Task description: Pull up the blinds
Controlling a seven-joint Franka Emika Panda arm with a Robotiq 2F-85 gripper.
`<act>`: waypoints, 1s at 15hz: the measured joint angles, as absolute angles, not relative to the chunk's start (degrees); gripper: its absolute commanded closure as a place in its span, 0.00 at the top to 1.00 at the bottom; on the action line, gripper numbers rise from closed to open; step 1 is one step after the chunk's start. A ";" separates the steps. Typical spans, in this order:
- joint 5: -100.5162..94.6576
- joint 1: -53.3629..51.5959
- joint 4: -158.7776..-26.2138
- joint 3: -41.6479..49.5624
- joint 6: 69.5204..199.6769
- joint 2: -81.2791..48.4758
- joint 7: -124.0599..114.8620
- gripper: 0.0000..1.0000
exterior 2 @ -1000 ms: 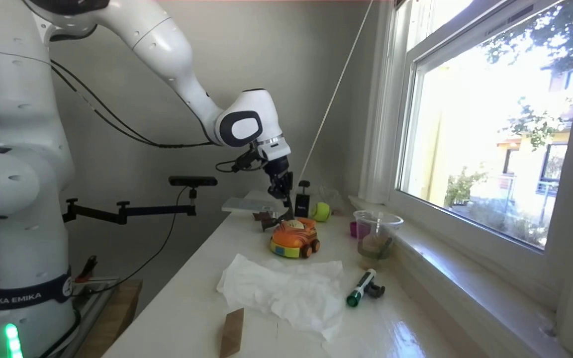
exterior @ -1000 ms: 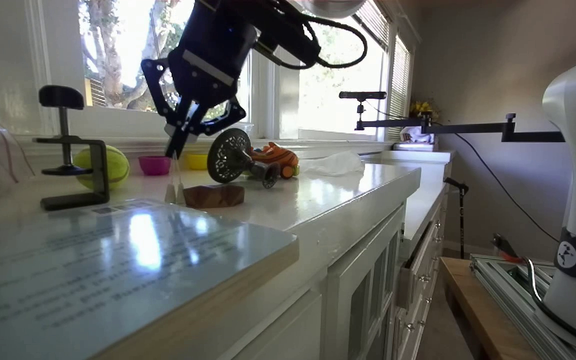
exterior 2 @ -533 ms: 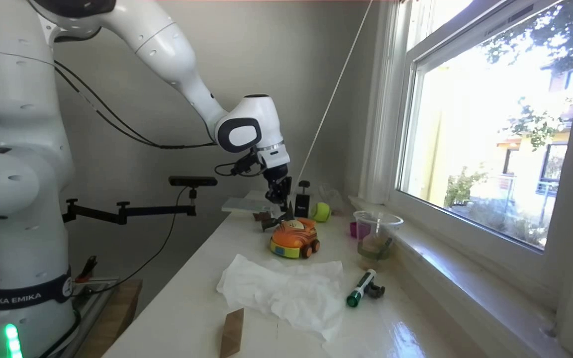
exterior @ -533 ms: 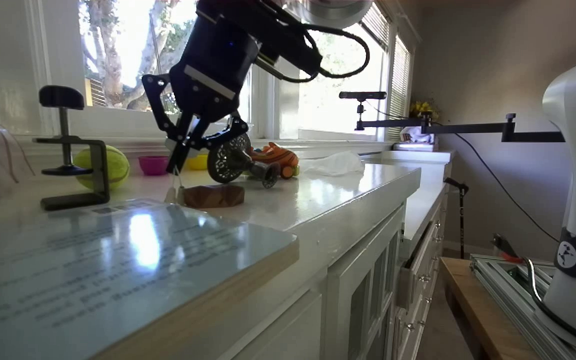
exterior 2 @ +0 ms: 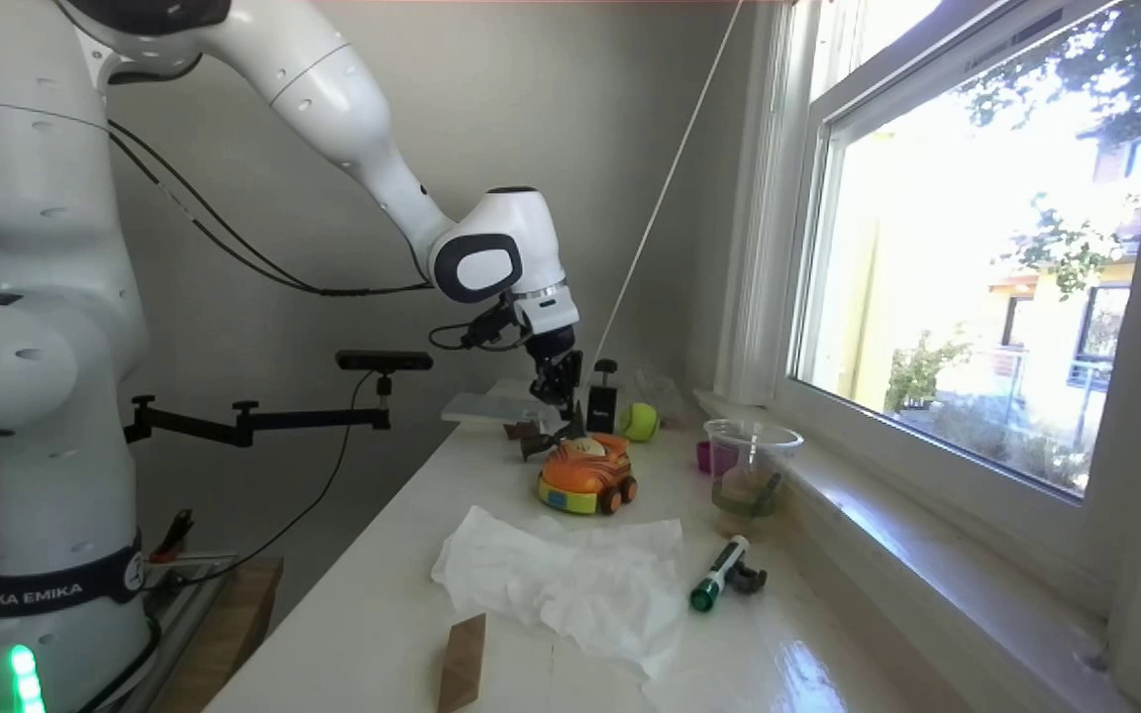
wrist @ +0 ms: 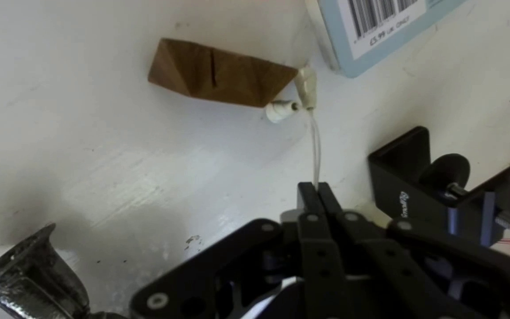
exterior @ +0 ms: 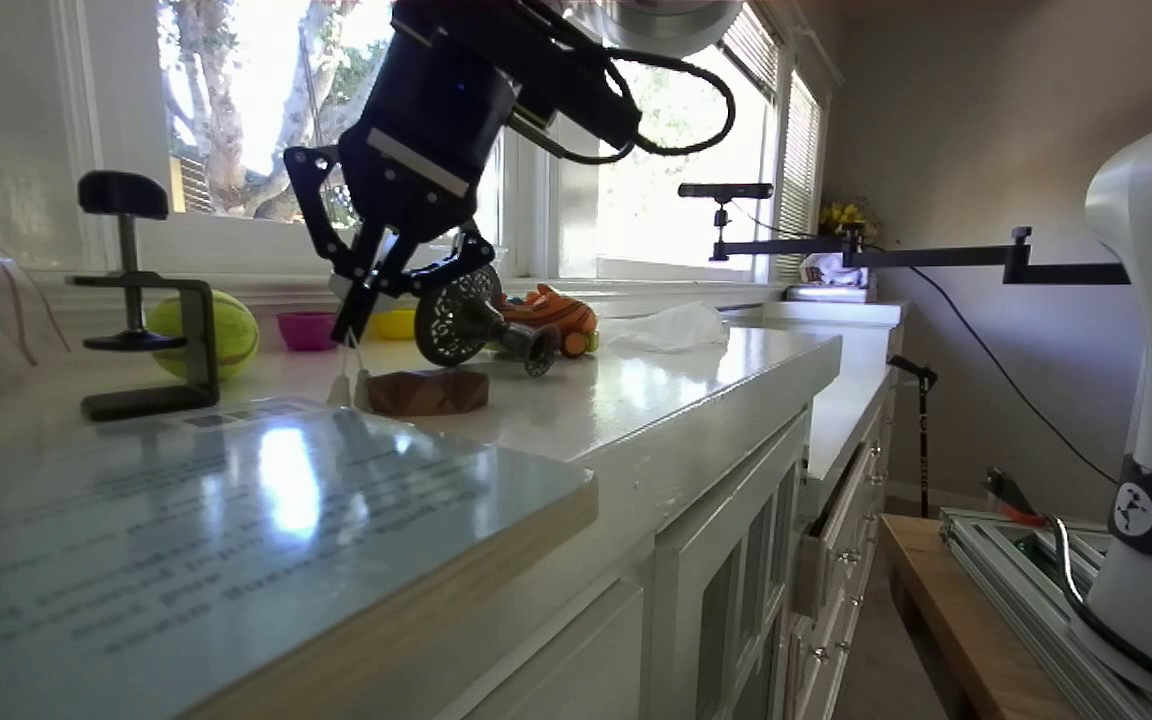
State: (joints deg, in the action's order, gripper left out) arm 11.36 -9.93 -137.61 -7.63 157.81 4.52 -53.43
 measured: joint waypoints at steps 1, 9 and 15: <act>11.32 -9.87 -137.61 -7.64 157.81 4.52 -53.43 0.00; 11.78 -9.90 -137.58 -8.14 157.77 4.48 -53.38 0.00; 17.23 -10.28 -137.36 -9.06 157.77 4.46 -50.39 0.00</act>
State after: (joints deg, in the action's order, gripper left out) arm 17.23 -10.28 -137.36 -9.06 157.77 4.46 -50.39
